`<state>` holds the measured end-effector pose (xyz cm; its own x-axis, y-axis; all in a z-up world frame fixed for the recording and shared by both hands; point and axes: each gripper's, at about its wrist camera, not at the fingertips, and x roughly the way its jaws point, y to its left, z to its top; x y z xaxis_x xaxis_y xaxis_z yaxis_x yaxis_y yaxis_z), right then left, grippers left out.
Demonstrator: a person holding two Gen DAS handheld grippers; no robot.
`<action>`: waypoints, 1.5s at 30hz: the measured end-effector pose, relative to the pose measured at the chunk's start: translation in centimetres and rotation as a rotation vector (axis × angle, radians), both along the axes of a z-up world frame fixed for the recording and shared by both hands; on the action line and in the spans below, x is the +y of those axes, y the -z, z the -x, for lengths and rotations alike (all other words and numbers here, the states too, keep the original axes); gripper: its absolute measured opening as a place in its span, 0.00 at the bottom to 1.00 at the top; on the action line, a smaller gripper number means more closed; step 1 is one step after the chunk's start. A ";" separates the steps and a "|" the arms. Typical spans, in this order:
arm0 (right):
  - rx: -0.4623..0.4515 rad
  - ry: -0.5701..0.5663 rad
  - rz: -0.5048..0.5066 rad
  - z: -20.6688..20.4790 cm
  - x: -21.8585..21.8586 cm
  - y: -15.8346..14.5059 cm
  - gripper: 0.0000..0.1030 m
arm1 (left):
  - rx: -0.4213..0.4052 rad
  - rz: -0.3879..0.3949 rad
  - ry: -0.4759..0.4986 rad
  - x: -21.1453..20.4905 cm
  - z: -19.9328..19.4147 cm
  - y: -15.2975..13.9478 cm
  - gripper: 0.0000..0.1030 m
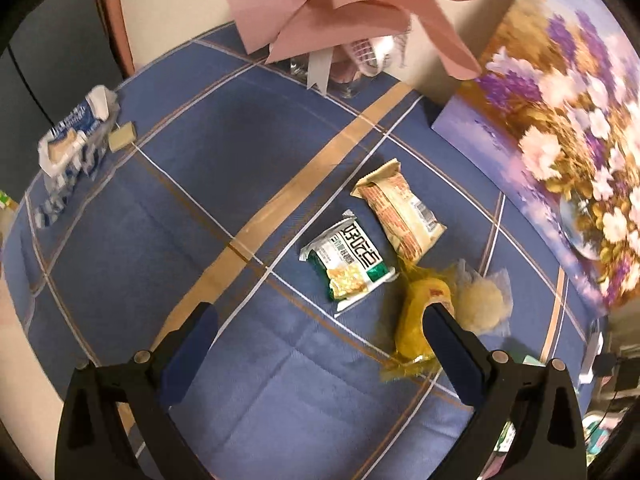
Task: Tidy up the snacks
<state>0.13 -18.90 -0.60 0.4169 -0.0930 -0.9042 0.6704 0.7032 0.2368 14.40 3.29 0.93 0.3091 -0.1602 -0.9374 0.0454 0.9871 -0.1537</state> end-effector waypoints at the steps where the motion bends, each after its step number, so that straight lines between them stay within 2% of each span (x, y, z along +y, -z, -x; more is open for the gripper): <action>1: -0.003 -0.016 -0.005 -0.5 0.4 0.2 1.00 | 0.009 0.006 0.000 0.0 -0.1 0.3 0.99; 6: -0.004 -0.047 -0.024 -2.3 1.6 1.6 1.00 | 0.027 0.023 -0.008 -0.1 -1.2 1.7 0.99; 19: -0.022 -0.110 -0.044 -6.4 3.3 4.0 1.00 | 0.024 0.137 -0.004 -0.7 -4.0 4.4 0.99; 23: -0.022 -0.135 -0.043 -7.5 4.1 4.6 1.00 | 0.028 0.102 -0.014 -0.5 -4.5 5.1 0.99; 32: -0.005 -0.179 -0.033 -9.5 5.6 6.2 1.00 | 0.045 0.083 0.021 -1.8 -5.1 6.5 0.99; 39: 0.007 -0.194 -0.025 -10.4 6.2 7.3 1.00 | 0.062 0.039 0.034 -2.5 -5.6 7.8 0.97; 41: 0.008 -0.199 -0.016 -10.6 6.4 7.4 1.00 | 0.066 0.025 0.035 -2.6 -5.7 8.0 0.92; 42: 0.010 -0.200 -0.010 -10.8 6.5 7.5 1.00 | 0.067 0.020 0.034 -2.6 -5.7 8.1 0.84; 45: 0.016 -0.207 0.006 -11.3 6.7 7.5 1.00 | 0.079 0.026 0.031 -2.6 -5.8 8.4 0.82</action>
